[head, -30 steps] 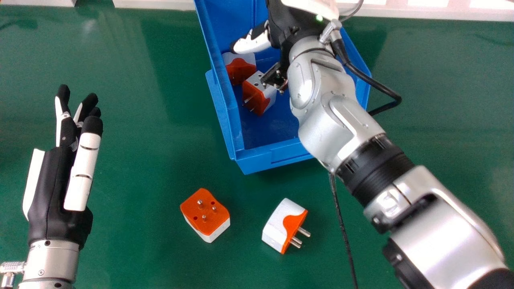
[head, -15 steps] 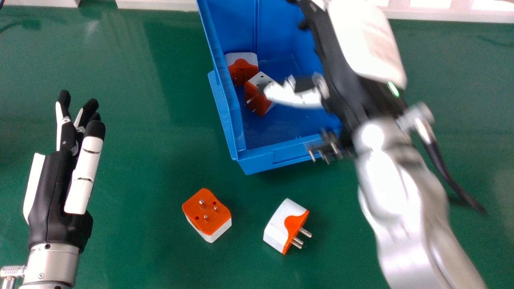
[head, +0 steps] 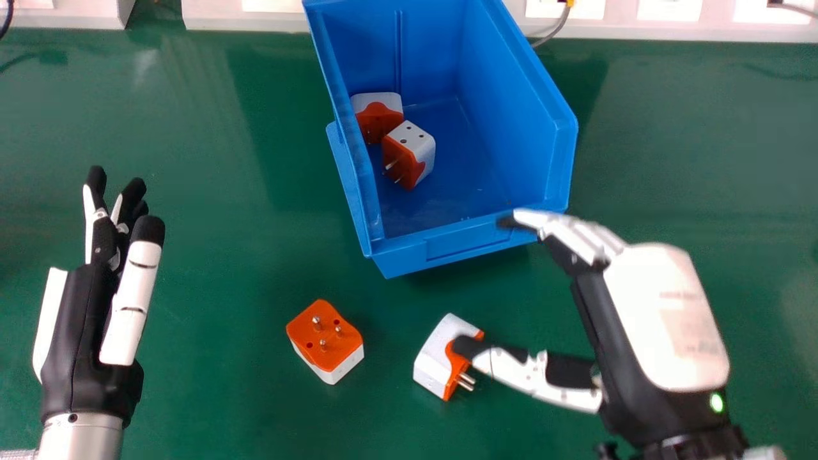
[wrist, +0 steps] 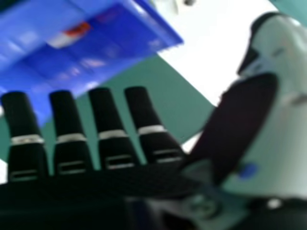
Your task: Pick all objects and put in blue box
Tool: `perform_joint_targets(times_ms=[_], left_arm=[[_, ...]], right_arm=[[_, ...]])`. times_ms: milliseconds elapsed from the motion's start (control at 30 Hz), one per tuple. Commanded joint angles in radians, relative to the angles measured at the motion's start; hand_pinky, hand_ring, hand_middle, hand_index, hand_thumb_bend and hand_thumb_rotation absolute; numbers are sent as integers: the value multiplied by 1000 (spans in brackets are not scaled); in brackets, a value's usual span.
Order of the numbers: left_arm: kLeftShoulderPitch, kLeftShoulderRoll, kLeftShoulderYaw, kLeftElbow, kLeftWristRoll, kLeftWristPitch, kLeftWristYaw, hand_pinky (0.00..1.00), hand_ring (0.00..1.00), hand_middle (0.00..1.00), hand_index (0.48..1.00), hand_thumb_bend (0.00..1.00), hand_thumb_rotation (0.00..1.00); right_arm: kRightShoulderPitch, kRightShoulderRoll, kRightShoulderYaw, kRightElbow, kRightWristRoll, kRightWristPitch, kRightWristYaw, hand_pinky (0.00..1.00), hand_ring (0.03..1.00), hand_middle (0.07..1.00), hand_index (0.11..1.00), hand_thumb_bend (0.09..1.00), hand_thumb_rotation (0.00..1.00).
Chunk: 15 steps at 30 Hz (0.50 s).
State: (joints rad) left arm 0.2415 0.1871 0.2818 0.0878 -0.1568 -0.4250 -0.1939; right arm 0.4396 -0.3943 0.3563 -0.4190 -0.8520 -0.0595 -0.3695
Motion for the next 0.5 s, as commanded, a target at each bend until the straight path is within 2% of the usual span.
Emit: perform_joint_targets(times_ms=[0,67,200,333,400,467], left_arm=[[9,4,3,-25,12,-20,8,974,981,980,970,604,865],[11,7,3,-22,9,-24,3,974,984,985,975,607,869],[15,6,3,-22,11,-29,7,961,980,982,970,638,873],[15,6,2,-28,9,-23,7,964,979,981,971,640,869],[12,3,2,-28,14,-22,15,963,974,975,961,647,861],[8,2,1,-25,5,-25,9,966,974,974,960,639,861]], right_arm=[[3,1,-10,11,-32,-31,-22,547,699,733,716,488,483],[4,2,-8,35,-48,-41,-19,544,683,720,705,498,469],[2,8,-4,77,-66,-46,-5,553,674,709,693,510,465],[-21,18,6,108,-78,-40,31,565,692,725,710,490,561],[-42,25,12,126,-85,-32,53,551,679,715,701,490,571],[-62,34,17,144,-87,-25,70,545,673,711,707,489,566]])
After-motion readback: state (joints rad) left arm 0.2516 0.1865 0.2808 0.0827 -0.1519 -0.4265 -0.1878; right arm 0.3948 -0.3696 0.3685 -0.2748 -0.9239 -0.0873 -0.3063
